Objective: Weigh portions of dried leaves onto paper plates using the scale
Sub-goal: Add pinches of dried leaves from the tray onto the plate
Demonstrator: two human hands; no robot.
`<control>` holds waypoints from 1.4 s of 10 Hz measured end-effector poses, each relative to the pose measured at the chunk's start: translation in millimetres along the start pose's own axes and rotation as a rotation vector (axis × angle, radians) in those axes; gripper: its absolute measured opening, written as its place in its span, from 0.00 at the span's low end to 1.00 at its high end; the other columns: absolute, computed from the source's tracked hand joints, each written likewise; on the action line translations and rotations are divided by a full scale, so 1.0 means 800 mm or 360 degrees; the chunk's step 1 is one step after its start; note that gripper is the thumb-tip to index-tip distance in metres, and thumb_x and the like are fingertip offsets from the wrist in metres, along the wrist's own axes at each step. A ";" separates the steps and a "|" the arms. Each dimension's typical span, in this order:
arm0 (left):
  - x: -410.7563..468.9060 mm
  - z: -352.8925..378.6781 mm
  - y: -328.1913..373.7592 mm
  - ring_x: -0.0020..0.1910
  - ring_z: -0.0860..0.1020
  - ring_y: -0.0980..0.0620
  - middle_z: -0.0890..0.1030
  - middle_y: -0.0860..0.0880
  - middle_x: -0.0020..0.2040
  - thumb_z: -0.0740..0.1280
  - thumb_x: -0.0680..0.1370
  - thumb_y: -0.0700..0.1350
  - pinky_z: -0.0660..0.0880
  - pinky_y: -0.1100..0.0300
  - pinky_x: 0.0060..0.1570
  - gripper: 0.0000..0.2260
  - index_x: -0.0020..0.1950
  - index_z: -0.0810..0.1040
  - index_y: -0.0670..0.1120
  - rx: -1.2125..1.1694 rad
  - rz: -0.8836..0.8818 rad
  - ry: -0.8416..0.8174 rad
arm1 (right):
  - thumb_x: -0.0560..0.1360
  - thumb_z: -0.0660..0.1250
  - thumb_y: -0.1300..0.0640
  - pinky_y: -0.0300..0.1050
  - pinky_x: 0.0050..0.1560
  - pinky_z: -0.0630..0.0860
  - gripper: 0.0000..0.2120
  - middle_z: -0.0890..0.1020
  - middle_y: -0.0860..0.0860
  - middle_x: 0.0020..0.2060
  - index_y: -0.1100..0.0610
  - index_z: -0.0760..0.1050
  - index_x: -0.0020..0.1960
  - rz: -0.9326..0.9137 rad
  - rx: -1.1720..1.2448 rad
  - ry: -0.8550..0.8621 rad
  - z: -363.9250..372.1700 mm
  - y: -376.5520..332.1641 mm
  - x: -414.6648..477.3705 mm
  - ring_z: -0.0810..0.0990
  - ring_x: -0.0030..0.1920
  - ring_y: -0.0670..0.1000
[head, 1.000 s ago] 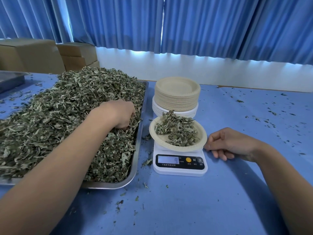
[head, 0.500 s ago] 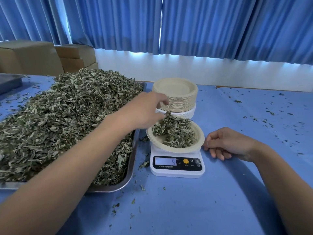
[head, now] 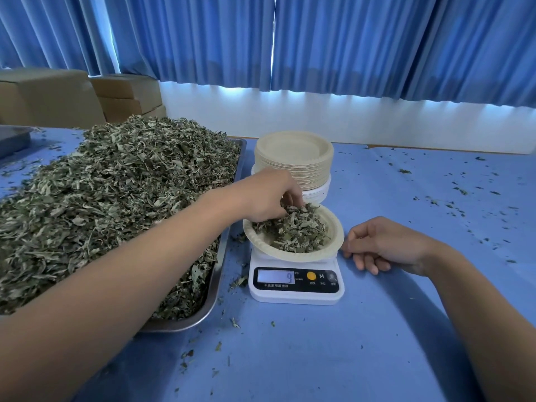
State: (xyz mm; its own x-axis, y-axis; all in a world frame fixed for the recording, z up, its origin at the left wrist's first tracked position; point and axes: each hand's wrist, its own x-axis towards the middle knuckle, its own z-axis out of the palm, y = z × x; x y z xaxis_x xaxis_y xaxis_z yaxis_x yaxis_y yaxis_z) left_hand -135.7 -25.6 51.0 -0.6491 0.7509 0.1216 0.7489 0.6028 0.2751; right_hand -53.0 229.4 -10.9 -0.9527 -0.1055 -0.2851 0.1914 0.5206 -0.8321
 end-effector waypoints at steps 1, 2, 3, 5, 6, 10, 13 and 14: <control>-0.002 -0.006 0.000 0.51 0.80 0.55 0.85 0.51 0.50 0.74 0.73 0.36 0.76 0.60 0.54 0.11 0.54 0.85 0.47 -0.0053 0.0005 0.0130 | 0.78 0.68 0.60 0.37 0.21 0.64 0.09 0.80 0.59 0.30 0.65 0.80 0.43 -0.0002 -0.0005 0.0002 0.000 0.001 0.001 0.73 0.23 0.49; -0.004 -0.013 0.000 0.49 0.80 0.56 0.85 0.51 0.49 0.74 0.73 0.38 0.75 0.61 0.54 0.10 0.53 0.85 0.46 -0.0091 0.0022 0.0253 | 0.79 0.69 0.60 0.36 0.21 0.64 0.09 0.80 0.59 0.30 0.65 0.80 0.43 -0.0005 -0.0004 0.0005 0.000 0.001 0.001 0.73 0.23 0.49; -0.007 -0.015 0.002 0.48 0.79 0.57 0.85 0.52 0.50 0.75 0.73 0.38 0.74 0.65 0.53 0.10 0.53 0.85 0.46 -0.0133 0.0038 0.0290 | 0.79 0.69 0.60 0.36 0.21 0.64 0.09 0.80 0.60 0.31 0.65 0.80 0.43 -0.0004 -0.0008 0.0004 -0.001 0.002 0.001 0.74 0.24 0.49; -0.010 -0.015 -0.002 0.36 0.74 0.76 0.84 0.54 0.45 0.75 0.71 0.37 0.66 0.81 0.39 0.09 0.49 0.85 0.48 -0.0264 0.0016 0.0433 | 0.79 0.69 0.59 0.37 0.21 0.64 0.10 0.80 0.59 0.30 0.65 0.80 0.43 0.0001 -0.0011 0.0004 -0.001 0.002 0.003 0.74 0.24 0.49; -0.010 -0.016 -0.002 0.35 0.75 0.74 0.83 0.55 0.43 0.76 0.71 0.38 0.69 0.79 0.39 0.08 0.48 0.85 0.47 -0.0353 0.0007 0.0435 | 0.79 0.69 0.60 0.37 0.21 0.64 0.09 0.80 0.59 0.30 0.66 0.80 0.44 0.0001 -0.0020 0.0004 -0.001 0.002 0.001 0.73 0.24 0.49; -0.014 -0.016 0.001 0.46 0.84 0.53 0.86 0.50 0.43 0.77 0.72 0.41 0.79 0.51 0.54 0.06 0.48 0.86 0.43 -0.0577 -0.0074 0.0476 | 0.78 0.70 0.59 0.36 0.21 0.64 0.09 0.80 0.59 0.30 0.65 0.80 0.43 0.0017 0.0005 0.0004 0.000 0.000 0.001 0.73 0.24 0.49; -0.017 -0.010 0.002 0.44 0.83 0.54 0.86 0.49 0.42 0.75 0.73 0.38 0.80 0.52 0.53 0.06 0.48 0.86 0.44 -0.0614 -0.0121 0.0576 | 0.78 0.70 0.59 0.37 0.21 0.64 0.09 0.80 0.59 0.30 0.64 0.80 0.42 0.0016 0.0006 0.0008 0.000 0.001 0.001 0.73 0.24 0.49; -0.022 -0.008 0.005 0.46 0.82 0.58 0.85 0.53 0.45 0.75 0.73 0.38 0.79 0.55 0.54 0.09 0.51 0.85 0.48 -0.0546 -0.0085 0.0393 | 0.78 0.70 0.59 0.36 0.21 0.64 0.09 0.80 0.59 0.30 0.64 0.80 0.42 0.0020 0.0003 0.0005 0.000 0.000 0.001 0.73 0.24 0.49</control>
State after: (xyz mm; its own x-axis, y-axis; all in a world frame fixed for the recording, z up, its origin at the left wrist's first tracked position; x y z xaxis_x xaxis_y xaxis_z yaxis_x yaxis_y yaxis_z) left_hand -122.4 -37.8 55.9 -0.7296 0.6086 0.3118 0.6525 0.4831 0.5838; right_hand -53.4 229.1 -11.2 -0.9508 -0.0963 -0.2944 0.2040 0.5204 -0.8292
